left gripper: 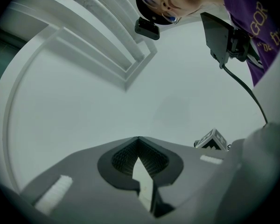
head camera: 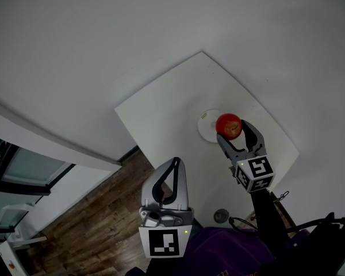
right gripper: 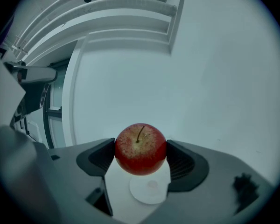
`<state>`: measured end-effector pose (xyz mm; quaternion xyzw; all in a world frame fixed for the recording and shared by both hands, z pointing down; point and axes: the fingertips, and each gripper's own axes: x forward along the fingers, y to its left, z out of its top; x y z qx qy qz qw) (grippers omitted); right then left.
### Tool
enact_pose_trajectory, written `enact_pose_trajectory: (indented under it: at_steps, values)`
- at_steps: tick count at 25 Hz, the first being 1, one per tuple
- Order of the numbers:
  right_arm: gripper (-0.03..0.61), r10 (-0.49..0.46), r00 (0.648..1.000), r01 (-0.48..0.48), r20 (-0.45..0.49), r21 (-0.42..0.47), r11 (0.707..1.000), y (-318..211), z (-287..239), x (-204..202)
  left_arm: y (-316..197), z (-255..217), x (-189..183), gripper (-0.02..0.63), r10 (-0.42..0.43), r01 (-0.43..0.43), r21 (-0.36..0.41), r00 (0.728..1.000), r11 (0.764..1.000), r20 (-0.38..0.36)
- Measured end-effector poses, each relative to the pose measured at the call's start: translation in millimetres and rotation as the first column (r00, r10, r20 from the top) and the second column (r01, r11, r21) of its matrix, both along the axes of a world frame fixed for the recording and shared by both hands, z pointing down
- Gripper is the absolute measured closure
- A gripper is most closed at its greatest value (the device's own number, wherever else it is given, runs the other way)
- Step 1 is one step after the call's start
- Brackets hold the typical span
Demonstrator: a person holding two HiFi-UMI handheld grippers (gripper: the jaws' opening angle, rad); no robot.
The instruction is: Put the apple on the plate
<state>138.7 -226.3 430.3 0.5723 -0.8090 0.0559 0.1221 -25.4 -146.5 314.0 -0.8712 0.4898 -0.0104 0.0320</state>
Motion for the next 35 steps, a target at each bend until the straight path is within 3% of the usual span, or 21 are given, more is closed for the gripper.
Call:
enact_pose_trajectory:
  at_steps: [29,35]
  values:
    - [0.225,-0.020,1.000,0.020,0.002,-0.137,0.990,-24.0,55.0,2.3,-3.7,22.0,-6.3,0.607,-0.034,0.038,-0.069,0.997,0.997,0.072]
    - [0.225,-0.021,1.000,0.021,0.001,-0.154,0.988,-34.8,70.4,4.9,-11.8,23.8,-8.5,0.607,-0.044,0.048,-0.044,0.994,0.998,0.099]
